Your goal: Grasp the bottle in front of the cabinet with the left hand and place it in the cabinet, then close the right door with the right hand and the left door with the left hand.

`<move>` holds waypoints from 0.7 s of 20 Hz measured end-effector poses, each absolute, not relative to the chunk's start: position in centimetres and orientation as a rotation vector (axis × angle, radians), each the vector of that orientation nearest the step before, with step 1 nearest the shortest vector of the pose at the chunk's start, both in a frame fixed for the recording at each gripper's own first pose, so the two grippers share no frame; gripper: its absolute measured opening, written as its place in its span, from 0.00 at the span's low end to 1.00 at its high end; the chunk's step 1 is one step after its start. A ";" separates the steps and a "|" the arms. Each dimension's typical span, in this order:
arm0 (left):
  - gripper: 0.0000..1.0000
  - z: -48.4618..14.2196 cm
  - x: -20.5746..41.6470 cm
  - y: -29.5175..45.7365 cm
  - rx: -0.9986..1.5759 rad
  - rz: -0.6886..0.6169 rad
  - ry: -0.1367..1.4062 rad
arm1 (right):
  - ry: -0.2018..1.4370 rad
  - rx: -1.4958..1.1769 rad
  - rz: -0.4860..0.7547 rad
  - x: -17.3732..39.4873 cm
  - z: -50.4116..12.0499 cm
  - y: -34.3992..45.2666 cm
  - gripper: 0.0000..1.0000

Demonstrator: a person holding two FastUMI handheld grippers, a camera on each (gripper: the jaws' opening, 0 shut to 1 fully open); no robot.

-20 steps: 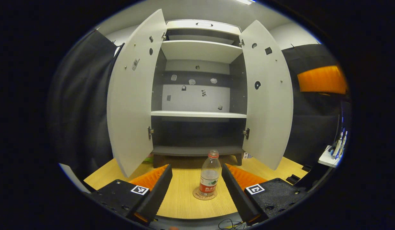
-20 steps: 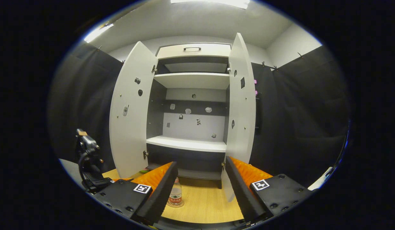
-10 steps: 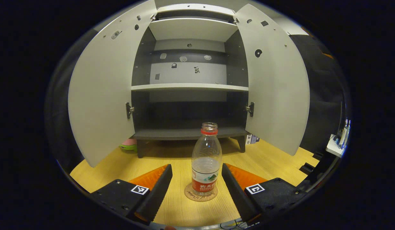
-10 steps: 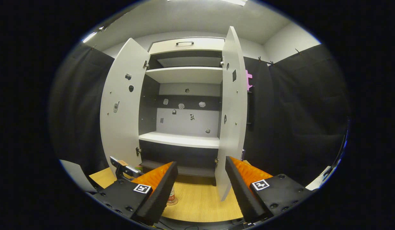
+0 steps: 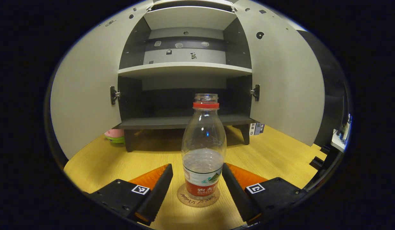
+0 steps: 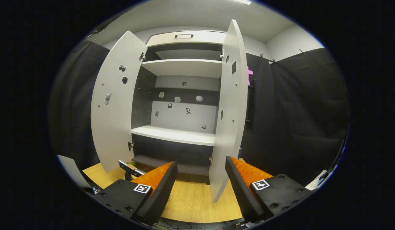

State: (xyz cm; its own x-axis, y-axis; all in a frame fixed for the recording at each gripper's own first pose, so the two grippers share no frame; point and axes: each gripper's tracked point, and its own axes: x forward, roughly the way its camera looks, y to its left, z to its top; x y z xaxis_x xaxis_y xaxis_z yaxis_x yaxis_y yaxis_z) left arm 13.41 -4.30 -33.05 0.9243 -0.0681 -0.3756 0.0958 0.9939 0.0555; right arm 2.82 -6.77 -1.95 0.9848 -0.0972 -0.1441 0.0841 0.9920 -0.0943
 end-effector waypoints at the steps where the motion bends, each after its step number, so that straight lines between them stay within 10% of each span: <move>1: 0.84 -33.1 13.9 -4.4 0.078 -0.081 0.380 | 0.154 -0.089 -0.089 3.0 -2.1 -6.8 0.98; 2: 0.71 -33.1 14.2 -4.6 0.082 -0.092 0.381 | 0.159 -0.088 -0.087 3.1 -2.3 -6.9 0.98; 14: 0.71 -20.7 17.3 -5.3 0.026 -0.108 0.342 | 0.137 -0.033 -0.032 3.0 -3.3 -6.9 0.98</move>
